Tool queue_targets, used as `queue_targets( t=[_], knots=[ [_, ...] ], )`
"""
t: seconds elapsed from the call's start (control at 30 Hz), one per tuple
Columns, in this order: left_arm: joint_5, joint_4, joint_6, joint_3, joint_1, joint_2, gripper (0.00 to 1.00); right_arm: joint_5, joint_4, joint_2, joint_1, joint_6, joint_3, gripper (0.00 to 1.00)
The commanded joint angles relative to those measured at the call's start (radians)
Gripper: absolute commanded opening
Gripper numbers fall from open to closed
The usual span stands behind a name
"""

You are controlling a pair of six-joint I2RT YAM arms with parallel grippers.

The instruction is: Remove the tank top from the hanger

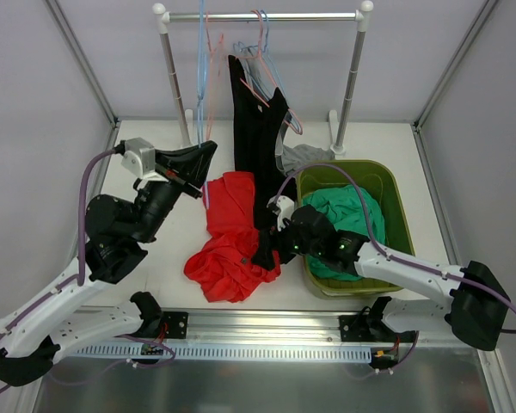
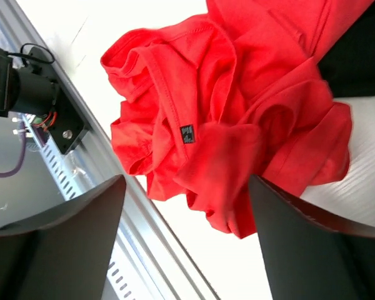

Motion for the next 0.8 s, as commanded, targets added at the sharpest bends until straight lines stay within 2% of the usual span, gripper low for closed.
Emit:
queue_targets(
  t=[0.0, 0.03, 0.13, 0.3, 0.4, 0.5, 0.53, 0.57, 0.77],
  knots=[
    [-0.073, -0.132, -0.130, 0.101, -0.007, 0.031, 0.00, 0.047, 0.072, 0.001, 0.004, 0.008, 0.060, 0.86],
    [-0.076, -0.214, -0.192, 0.114, -0.007, 0.043, 0.00, 0.054, 0.072, -0.004, 0.004, 0.006, 0.059, 0.87],
    [-0.072, -0.317, -0.298, 0.134, -0.007, 0.046, 0.00, 0.072, 0.062, -0.019, 0.004, 0.000, 0.054, 1.00],
    [-0.131, -0.428, -0.371, 0.201, -0.007, 0.097, 0.00, 0.081, 0.051, -0.034, 0.004, 0.000, 0.045, 0.99],
    [-0.151, -0.477, -0.395, 0.275, 0.003, 0.180, 0.00, 0.083, 0.049, -0.051, 0.004, 0.009, 0.039, 0.99],
    [-0.061, -0.503, -0.478, 0.333, 0.107, 0.276, 0.00, 0.084, 0.049, -0.073, 0.004, 0.020, 0.028, 0.99],
    [0.038, -0.509, -0.537, 0.345, 0.194, 0.324, 0.00, 0.083, 0.049, -0.093, 0.005, 0.026, 0.025, 1.00],
    [0.071, -0.509, -0.559, 0.370, 0.228, 0.345, 0.00, 0.083, 0.049, -0.103, 0.005, 0.032, 0.016, 0.99],
    [0.181, -0.503, -0.579, 0.547, 0.338, 0.503, 0.00, 0.064, 0.043, -0.168, 0.011, 0.049, -0.017, 0.99]
  ],
)
